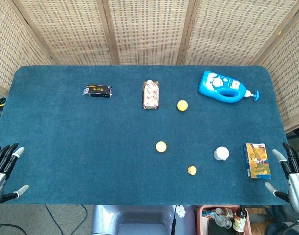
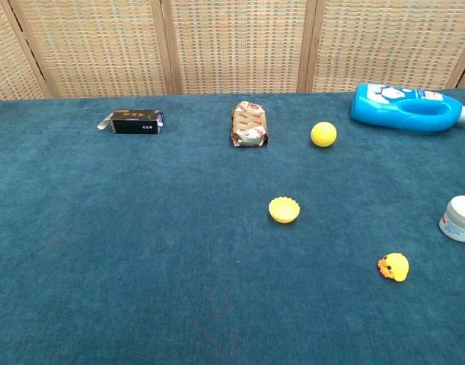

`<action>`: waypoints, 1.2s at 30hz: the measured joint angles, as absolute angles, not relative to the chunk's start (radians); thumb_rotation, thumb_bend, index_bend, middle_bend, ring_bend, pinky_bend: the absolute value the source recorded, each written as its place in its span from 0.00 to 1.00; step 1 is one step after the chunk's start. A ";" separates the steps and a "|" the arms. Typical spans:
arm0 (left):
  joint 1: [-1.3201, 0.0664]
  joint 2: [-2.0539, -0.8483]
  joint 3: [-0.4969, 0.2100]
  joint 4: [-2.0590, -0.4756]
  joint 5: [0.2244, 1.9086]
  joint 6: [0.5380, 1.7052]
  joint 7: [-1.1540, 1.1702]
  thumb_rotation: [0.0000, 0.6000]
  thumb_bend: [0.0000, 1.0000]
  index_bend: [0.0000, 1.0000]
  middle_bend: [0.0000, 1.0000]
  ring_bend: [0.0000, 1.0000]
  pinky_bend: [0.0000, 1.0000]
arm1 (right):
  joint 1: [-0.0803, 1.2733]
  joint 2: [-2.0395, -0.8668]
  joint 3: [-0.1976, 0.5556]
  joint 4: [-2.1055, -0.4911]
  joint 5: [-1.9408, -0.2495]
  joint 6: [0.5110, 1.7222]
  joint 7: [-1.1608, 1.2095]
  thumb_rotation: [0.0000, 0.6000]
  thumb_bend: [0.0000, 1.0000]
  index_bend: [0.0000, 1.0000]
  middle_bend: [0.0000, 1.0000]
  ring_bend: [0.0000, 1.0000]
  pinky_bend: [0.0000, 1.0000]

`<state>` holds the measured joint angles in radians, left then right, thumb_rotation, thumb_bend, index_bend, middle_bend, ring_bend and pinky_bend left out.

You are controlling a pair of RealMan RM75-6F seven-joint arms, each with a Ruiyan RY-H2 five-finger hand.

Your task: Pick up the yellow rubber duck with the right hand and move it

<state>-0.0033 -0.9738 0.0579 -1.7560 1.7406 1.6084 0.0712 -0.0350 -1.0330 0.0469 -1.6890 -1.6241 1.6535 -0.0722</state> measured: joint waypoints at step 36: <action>-0.049 -1.011 0.019 -1.778 1.638 1.508 0.157 1.00 0.00 0.00 0.00 0.00 0.00 | 0.436 -1.281 0.036 -1.509 -1.741 1.002 -0.088 1.00 0.22 0.33 0.00 0.00 0.04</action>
